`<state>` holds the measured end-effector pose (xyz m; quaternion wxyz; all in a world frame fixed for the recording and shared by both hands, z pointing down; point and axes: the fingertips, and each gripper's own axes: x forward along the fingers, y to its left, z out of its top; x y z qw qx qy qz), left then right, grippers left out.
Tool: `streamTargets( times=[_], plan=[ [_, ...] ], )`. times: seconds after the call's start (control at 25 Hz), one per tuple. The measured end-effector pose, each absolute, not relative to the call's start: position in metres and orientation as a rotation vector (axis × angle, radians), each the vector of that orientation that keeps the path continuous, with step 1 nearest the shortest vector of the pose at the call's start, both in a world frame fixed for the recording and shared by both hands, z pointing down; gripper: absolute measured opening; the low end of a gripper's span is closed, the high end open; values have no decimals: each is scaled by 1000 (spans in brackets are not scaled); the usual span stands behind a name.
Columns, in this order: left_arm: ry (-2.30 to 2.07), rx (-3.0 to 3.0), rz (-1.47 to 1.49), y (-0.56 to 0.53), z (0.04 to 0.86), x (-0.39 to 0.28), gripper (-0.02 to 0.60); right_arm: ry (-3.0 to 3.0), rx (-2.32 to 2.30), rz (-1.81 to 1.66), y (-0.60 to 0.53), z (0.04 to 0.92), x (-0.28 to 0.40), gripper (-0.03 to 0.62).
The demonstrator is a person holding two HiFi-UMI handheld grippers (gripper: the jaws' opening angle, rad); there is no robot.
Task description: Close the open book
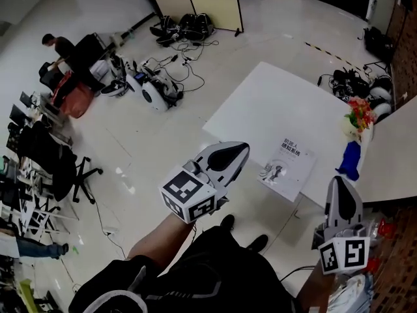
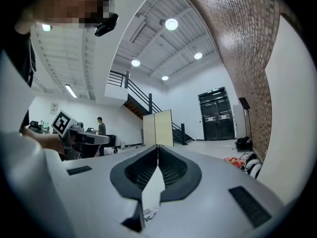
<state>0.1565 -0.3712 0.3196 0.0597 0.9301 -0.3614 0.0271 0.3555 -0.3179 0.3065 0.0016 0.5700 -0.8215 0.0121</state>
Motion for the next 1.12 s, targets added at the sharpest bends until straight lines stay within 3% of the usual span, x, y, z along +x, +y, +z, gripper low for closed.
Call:
streamTargets(
  times=[0.32, 0.76, 1.12],
  plan=[
    [-1035, 2874, 24, -329, 310, 88, 2, -2567, 1856, -25, -290, 295, 285, 2],
    [-944, 2921, -16, -261, 323, -63, 2, -2375, 2004, 20, -198, 307, 150, 2],
    [-956, 2940, -56, -154, 304, -77, 2, -2369, 2023, -9, -98, 312, 130, 2]
  ],
)
